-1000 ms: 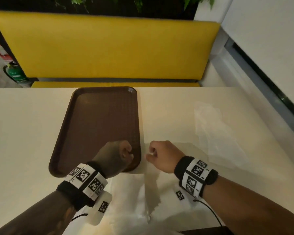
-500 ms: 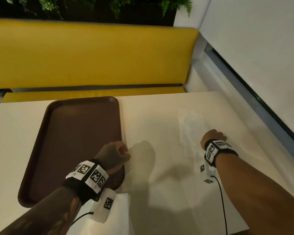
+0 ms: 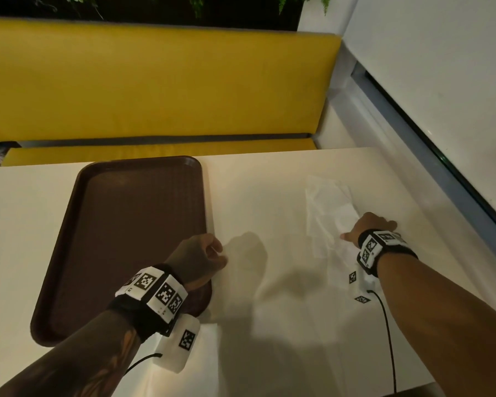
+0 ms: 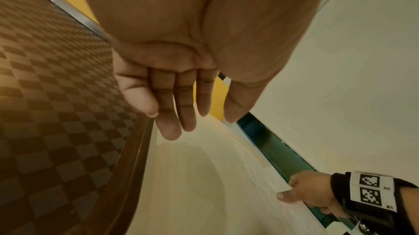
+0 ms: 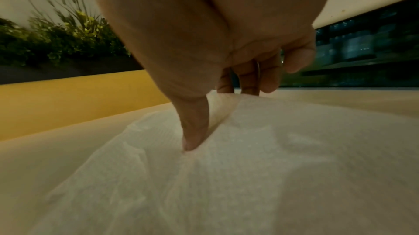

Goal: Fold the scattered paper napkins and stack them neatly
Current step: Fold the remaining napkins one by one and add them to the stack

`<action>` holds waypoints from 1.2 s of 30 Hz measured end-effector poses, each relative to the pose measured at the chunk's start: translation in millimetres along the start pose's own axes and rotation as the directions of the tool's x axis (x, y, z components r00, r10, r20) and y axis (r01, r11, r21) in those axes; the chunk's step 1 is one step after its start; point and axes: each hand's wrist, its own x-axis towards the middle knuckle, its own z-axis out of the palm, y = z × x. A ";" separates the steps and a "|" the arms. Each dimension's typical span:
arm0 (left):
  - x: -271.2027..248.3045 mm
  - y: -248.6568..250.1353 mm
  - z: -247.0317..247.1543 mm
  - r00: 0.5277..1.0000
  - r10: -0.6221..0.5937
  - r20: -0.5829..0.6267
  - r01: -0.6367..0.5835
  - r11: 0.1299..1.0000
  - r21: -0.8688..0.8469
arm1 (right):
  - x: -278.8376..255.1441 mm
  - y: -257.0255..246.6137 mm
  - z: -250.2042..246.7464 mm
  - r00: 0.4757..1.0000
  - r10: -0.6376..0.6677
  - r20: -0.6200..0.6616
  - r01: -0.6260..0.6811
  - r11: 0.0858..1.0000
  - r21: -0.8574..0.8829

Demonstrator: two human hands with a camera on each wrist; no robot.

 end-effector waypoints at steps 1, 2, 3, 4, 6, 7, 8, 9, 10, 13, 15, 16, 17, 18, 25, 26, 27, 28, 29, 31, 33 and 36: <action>-0.2 -0.2 0.4 1.000 0.001 -0.002 -0.001 1.000 -0.003 | -1.4 0.4 0.8 1.000 -0.002 -0.003 0.002 1.000 0.012; -0.3 -0.4 0.9 1.000 0.000 -0.001 0.000 1.000 -0.005 | -2.5 0.3 1.5 1.000 0.002 0.001 -0.002 1.000 0.026; -0.7 -0.6 1.1 1.000 0.002 -0.001 -0.002 1.000 -0.005 | -3.3 0.7 2.1 1.000 0.006 0.000 -0.006 0.999 0.042; -1.1 -1.0 1.3 1.000 0.005 -0.002 -0.005 1.000 -0.005 | -4.2 0.9 2.1 1.000 0.016 -0.003 -0.015 0.999 0.050; -1.9 -1.9 0.9 1.000 0.015 -0.007 -0.015 1.000 -0.009 | -5.3 1.6 3.0 0.999 0.025 -0.020 -0.024 0.997 0.067; -2.3 -2.5 0.6 1.000 0.020 -0.011 -0.021 1.000 -0.008 | -7.3 1.8 2.5 0.999 0.018 -0.038 -0.016 0.997 0.071; -2.2 -3.2 0.2 1.000 0.024 -0.014 -0.024 1.000 -0.006 | -8.7 1.4 1.9 0.998 0.009 -0.059 -0.005 0.998 0.070; -2.7 -3.3 -0.3 1.000 0.026 -0.016 -0.026 1.000 -0.004 | -10.1 0.8 0.7 0.997 0.000 -0.083 0.007 0.997 0.080; -3.1 -3.2 -0.7 0.999 0.027 -0.018 -0.027 1.000 -0.004 | -11.2 -0.6 -1.0 0.996 -0.003 -0.092 0.012 0.995 0.095; -4.2 -2.4 -1.3 0.999 0.043 -0.019 -0.043 0.999 -0.005 | -14.5 -9.9 -9.8 0.994 -0.049 -0.099 0.067 0.979 0.194; -3.8 -1.9 -1.1 0.999 0.049 -0.013 -0.049 0.999 -0.008 | -18.8 -16.9 -15.6 0.986 -0.114 -0.121 0.144 0.951 0.275; -3.6 -1.2 -0.9 0.999 0.051 -0.013 -0.051 0.999 -0.008 | -21.0 -19.6 -17.8 0.980 -0.151 -0.131 0.184 0.939 0.291; -3.8 0.0 -1.2 0.998 0.056 -0.016 -0.056 0.998 -0.009 | -23.7 -21.8 -19.9 0.973 -0.184 -0.137 0.217 0.930 0.295; -3.9 1.5 -1.6 0.998 0.063 -0.020 -0.063 0.998 -0.010 | -27.2 -23.7 -21.9 0.967 -0.210 -0.141 0.244 0.923 0.298; -6.8 16.4 -6.9 0.996 0.082 -0.043 -0.087 0.990 -0.115 | -86.5 -50.2 -55.0 0.805 -0.537 -0.250 0.589 0.679 0.439; -7.2 20.7 -8.6 0.996 0.081 -0.046 -0.087 0.982 -0.168 | -99.9 -54.9 -59.6 0.763 -0.584 -0.278 0.637 0.606 0.477; -7.8 24.9 -10.4 0.996 0.076 -0.041 -0.084 0.965 -0.248 | -114.9 -58.8 -63.7 0.723 -0.622 -0.301 0.672 0.532 0.515; -8.8 29.5 -12.6 0.997 0.072 -0.029 -0.078 0.935 -0.345 | -128.7 -62.1 -66.1 0.690 -0.652 -0.314 0.691 0.464 0.554; -9.8 33.3 -15.0 0.997 0.070 -0.027 -0.075 0.894 -0.441 | -141.3 -65.4 -67.5 0.668 -0.673 -0.318 0.694 0.409 0.593; -12.0 38.0 -19.3 0.995 0.074 -0.064 -0.097 0.819 -0.565 | -160.2 -71.3 -67.3 0.651 -0.692 -0.312 0.665 0.321 0.674; -16.2 40.5 -24.8 0.987 0.099 -0.125 -0.155 0.781 -0.606 | -173.1 -77.4 -65.2 0.655 -0.694 -0.301 0.615 0.257 0.745; -24.0 39.4 -31.2 0.956 0.136 -0.260 -0.253 0.830 -0.498 | -187.3 -83.8 -62.4 0.686 -0.677 -0.267 0.541 0.229 0.809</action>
